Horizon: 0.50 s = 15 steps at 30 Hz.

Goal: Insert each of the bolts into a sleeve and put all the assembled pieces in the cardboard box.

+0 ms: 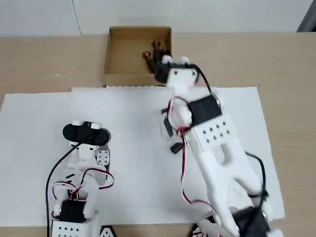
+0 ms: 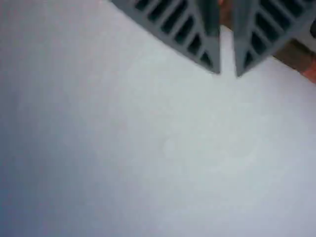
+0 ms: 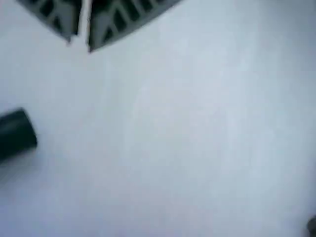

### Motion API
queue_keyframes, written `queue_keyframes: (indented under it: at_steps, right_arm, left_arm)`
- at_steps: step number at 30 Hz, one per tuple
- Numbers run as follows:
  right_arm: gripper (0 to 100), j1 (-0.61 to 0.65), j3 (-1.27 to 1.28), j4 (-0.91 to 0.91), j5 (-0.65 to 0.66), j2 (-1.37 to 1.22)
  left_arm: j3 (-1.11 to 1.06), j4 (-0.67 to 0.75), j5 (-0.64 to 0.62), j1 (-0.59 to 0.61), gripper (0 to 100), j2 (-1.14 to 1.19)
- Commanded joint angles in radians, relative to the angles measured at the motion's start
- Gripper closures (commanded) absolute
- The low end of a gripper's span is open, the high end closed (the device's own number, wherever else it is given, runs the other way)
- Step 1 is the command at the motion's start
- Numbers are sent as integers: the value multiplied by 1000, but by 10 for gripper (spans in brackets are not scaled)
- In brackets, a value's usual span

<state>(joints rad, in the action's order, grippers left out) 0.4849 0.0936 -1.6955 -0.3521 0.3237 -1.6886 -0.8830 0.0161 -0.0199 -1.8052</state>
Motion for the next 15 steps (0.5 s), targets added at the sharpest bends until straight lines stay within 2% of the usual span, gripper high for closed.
queue_keyframes:
  at_steps: [1, 7, 15]
  right_arm:
    - [995, 5, 80, 2, -57, 102]
    - [995, -4, 230, 31, -63, 99]
    - [995, -4, 348, 240, -161, 93]
  left_arm:
    - [5, -2, 0, 3, 994, -9]
    - [5, -2, 0, 3, 994, -9]
    - [5, -2, 0, 3, 994, -9]
